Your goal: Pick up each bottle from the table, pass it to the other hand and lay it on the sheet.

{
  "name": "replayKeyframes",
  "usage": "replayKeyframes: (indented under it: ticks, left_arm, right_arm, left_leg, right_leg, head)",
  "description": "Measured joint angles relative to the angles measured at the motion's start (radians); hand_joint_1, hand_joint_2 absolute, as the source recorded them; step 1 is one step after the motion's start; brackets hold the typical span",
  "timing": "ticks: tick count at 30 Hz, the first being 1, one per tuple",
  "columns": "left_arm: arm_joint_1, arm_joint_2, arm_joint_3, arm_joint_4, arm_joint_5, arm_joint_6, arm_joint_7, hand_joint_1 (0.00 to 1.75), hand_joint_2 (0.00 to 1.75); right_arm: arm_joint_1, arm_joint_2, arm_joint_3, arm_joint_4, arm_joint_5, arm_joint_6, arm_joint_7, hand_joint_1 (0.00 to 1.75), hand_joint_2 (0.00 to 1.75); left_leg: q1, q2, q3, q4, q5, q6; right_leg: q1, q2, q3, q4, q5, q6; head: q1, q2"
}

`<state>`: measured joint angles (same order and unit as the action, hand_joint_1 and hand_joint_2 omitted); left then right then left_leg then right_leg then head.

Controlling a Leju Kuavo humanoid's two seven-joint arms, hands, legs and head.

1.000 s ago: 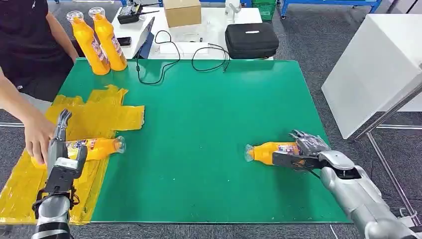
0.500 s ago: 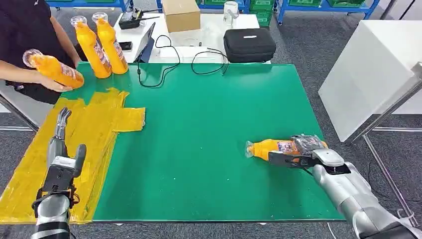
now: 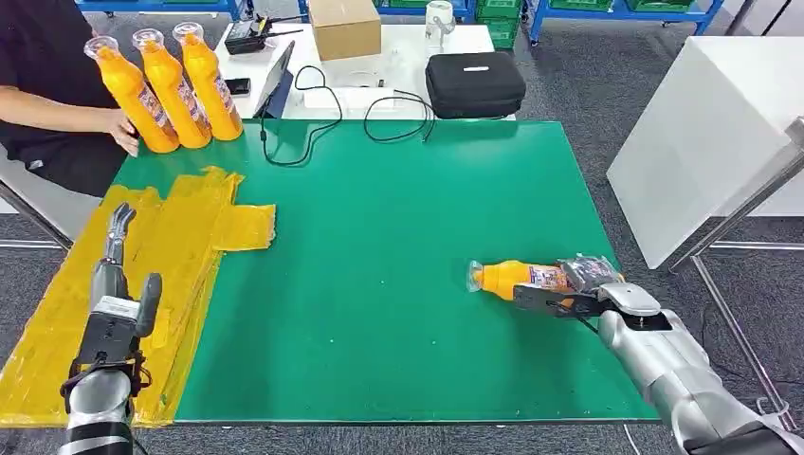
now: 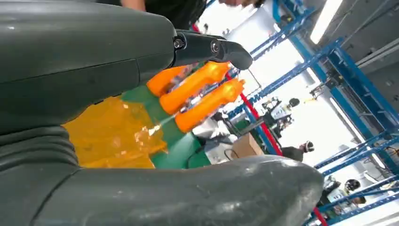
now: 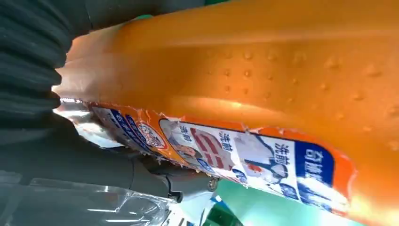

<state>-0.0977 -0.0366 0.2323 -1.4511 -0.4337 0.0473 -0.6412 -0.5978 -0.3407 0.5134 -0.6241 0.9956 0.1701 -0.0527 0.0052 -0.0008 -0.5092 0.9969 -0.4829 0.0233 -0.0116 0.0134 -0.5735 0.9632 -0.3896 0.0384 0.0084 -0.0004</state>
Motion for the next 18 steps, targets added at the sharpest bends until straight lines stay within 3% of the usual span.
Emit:
replayKeyframes:
  ticks: [7, 12, 18]
  left_arm:
    - [0.060, -0.034, -0.005, -0.058, 0.216, -0.187, 0.072, 0.00, 1.75]
    - [0.130, -0.091, -0.055, -0.124, 0.336, -0.279, 0.081, 0.00, 1.75]
    - [0.198, -0.138, -0.139, -0.181, 0.452, -0.341, 0.105, 0.00, 1.75]
  right_arm:
    - [0.086, 0.041, -0.060, -0.199, -0.271, 0.041, -0.126, 1.75, 1.75]
    - [0.114, 0.126, -0.057, -0.364, -0.443, 0.094, -0.131, 1.75, 1.75]
    - [0.070, 0.212, -0.032, -0.508, -0.569, 0.087, -0.090, 1.75, 1.75]
  left_leg:
    - [0.001, 0.003, -0.007, 0.000, 0.000, 0.000]
    - [0.001, 0.001, -0.018, 0.001, 0.003, 0.000]
    - [0.001, -0.002, -0.023, 0.001, 0.004, 0.000]
  right_leg:
    - [0.000, 0.004, -0.006, 0.001, 0.000, 0.000]
    - [0.000, 0.002, -0.019, 0.003, 0.000, 0.000]
    - [-0.001, -0.001, -0.023, 0.004, 0.000, 0.000]
  head:
    - [0.000, 0.000]
    - [-0.001, 0.000]
    - [0.000, 0.000]
